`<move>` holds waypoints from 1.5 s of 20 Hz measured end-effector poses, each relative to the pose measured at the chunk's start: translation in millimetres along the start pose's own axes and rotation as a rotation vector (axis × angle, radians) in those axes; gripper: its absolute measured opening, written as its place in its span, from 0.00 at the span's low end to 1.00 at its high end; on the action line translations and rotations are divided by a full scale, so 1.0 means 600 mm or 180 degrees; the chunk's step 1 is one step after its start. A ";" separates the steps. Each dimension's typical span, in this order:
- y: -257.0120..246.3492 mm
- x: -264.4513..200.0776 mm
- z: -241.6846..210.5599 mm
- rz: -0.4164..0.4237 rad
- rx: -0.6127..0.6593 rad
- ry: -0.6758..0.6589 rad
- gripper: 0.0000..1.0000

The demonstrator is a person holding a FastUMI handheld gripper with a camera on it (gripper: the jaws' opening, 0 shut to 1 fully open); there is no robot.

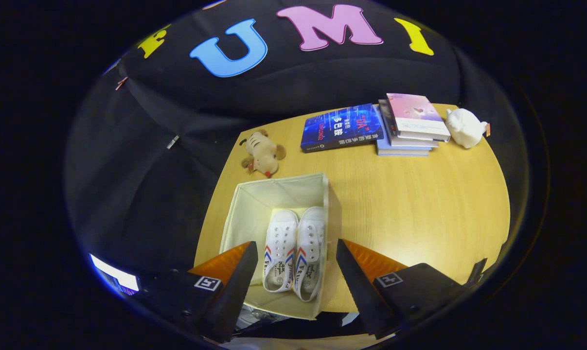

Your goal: Open the storage box then place both shoes into the box .Put the left shoe in first, then the right shoe, with the right side of both shoes facing outward in a uniform manner.

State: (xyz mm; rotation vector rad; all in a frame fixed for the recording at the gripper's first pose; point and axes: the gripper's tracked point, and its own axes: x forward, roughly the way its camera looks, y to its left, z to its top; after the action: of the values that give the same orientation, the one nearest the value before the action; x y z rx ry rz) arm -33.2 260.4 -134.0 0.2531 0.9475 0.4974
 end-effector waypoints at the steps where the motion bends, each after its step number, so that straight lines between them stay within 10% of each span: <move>1: -0.015 -0.015 0.014 -0.0030 0.0000 -0.0097 0.99; 22: -0.325 -0.434 0.329 -0.0339 -0.1334 -0.2725 0.98; 30: -0.367 -0.419 0.332 -0.0247 -0.1195 -0.2596 0.98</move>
State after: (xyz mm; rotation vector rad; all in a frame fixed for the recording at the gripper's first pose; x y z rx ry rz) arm 74.8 -56.0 65.3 0.0604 0.0624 0.4337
